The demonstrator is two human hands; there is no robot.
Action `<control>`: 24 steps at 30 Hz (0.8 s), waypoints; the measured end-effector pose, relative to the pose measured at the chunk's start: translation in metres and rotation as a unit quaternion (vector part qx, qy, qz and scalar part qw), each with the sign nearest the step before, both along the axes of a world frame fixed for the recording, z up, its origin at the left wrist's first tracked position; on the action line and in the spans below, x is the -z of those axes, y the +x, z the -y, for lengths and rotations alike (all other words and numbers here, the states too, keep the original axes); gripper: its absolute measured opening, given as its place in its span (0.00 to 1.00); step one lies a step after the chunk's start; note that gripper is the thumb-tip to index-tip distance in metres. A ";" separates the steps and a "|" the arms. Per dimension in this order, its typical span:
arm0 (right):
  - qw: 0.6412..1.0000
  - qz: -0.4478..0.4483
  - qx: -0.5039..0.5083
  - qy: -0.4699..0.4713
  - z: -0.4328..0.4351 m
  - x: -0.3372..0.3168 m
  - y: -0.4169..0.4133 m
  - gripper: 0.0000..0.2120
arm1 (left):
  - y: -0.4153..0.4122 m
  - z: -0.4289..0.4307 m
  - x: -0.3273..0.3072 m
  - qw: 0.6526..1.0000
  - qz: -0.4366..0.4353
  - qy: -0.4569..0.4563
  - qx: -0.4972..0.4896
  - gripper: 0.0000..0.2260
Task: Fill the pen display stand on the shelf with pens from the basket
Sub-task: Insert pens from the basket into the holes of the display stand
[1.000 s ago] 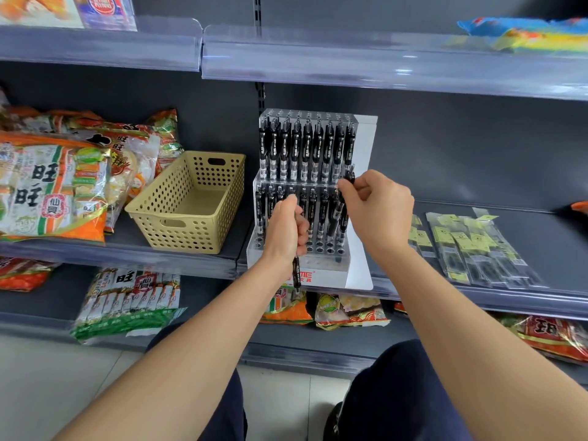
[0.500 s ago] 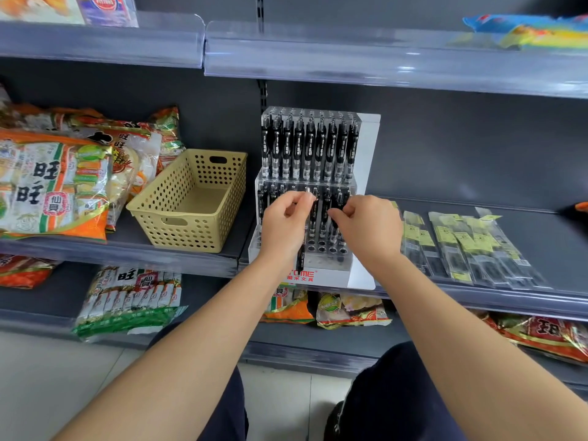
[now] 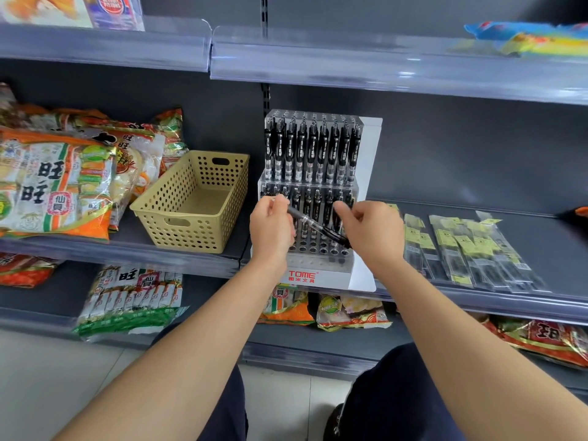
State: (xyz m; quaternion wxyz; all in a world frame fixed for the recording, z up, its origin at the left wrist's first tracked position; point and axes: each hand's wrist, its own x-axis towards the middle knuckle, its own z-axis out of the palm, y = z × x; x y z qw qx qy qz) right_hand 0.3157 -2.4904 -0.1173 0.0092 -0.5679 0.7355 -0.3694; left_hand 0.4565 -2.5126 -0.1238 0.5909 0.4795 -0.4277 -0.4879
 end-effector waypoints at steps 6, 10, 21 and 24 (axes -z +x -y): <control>0.888 0.426 -0.168 0.035 -0.009 -0.015 0.006 0.19 | 0.005 0.005 0.002 0.979 -0.171 0.103 -0.042 0.10; 0.847 0.505 -0.167 -0.021 -0.006 -0.023 0.013 0.10 | 0.005 0.004 0.003 0.966 -0.233 0.107 -0.022 0.09; 0.957 0.240 -0.039 -0.159 -0.003 -0.041 0.022 0.07 | 0.008 0.005 0.020 0.994 0.079 0.054 0.046 0.08; 0.976 0.143 -0.026 -0.164 -0.008 -0.043 0.020 0.11 | 0.012 0.009 0.024 0.984 0.173 0.018 0.038 0.09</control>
